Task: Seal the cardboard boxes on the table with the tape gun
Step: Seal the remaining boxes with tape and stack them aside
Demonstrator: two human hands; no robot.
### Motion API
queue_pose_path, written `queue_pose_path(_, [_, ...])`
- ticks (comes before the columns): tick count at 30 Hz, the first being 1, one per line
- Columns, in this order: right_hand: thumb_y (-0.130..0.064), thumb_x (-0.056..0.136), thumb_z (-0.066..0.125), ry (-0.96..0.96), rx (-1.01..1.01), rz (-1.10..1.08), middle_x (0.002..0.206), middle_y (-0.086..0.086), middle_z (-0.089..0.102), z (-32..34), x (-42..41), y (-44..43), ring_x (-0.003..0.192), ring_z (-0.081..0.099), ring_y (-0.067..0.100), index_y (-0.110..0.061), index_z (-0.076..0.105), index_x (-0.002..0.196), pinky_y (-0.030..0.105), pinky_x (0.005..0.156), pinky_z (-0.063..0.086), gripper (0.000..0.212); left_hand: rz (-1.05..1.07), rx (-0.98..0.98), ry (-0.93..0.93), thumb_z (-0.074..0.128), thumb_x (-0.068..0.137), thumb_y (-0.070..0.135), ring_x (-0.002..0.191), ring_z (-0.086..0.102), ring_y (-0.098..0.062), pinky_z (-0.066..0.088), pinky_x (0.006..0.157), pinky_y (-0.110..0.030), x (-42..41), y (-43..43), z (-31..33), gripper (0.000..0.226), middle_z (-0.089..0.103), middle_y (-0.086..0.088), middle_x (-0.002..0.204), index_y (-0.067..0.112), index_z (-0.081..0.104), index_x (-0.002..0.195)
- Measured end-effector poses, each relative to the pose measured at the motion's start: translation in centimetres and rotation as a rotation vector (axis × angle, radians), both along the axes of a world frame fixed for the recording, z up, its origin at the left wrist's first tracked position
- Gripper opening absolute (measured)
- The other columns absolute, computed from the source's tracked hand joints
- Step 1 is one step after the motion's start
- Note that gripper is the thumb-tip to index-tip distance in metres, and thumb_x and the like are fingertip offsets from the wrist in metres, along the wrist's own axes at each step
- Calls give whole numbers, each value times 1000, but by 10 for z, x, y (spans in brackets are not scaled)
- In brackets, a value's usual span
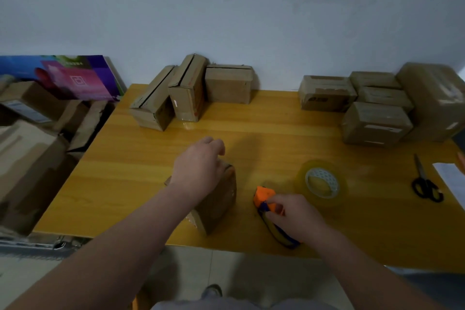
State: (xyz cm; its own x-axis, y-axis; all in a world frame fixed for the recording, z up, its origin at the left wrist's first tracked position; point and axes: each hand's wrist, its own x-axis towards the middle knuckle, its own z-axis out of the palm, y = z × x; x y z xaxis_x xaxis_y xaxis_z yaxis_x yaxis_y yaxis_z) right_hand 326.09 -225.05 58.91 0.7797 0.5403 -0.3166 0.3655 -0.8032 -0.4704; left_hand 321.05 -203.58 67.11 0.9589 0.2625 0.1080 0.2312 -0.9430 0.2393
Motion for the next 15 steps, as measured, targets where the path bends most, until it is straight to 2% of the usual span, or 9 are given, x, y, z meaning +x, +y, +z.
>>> queue_pose_path(2, [-39, 90, 61, 13, 17, -7, 105, -5, 64, 0, 1, 4, 95, 59, 16, -34, 64, 119, 32, 79, 51, 29, 56, -99, -32, 56, 91, 28, 88, 56, -16, 47, 64, -28, -10, -1, -10, 15, 57, 3, 101, 19, 62, 101])
queue_pose_path(4, [-38, 90, 61, 28, 31, -16, 107, -5, 64, 1, 3, 9, 97, 59, 16, -34, 64, 119, 34, 82, 51, 29, 78, -159, -54, 59, 88, 38, 91, 56, -14, 48, 69, -26, -16, -4, -21, 23, 58, 4, 100, 19, 66, 100])
queue_pose_path(8, [-40, 88, 63, 45, 49, -3, 104, -7, 66, 0, 5, 16, 95, 60, 13, -34, 65, 117, 33, 82, 51, 29, 149, -117, -41, 68, 75, 58, 100, 52, -12, 48, 81, -26, -13, -13, -30, 44, 56, 7, 106, 25, 65, 104])
queue_pose_path(15, [-37, 89, 62, 75, 54, -1, 102, -9, 64, 2, 6, 16, 94, 58, 12, -34, 66, 114, 32, 83, 50, 25, 241, -219, -100, 70, 79, 49, 91, 56, -14, 52, 77, -34, -2, -11, -35, 30, 63, 6, 94, 22, 69, 92])
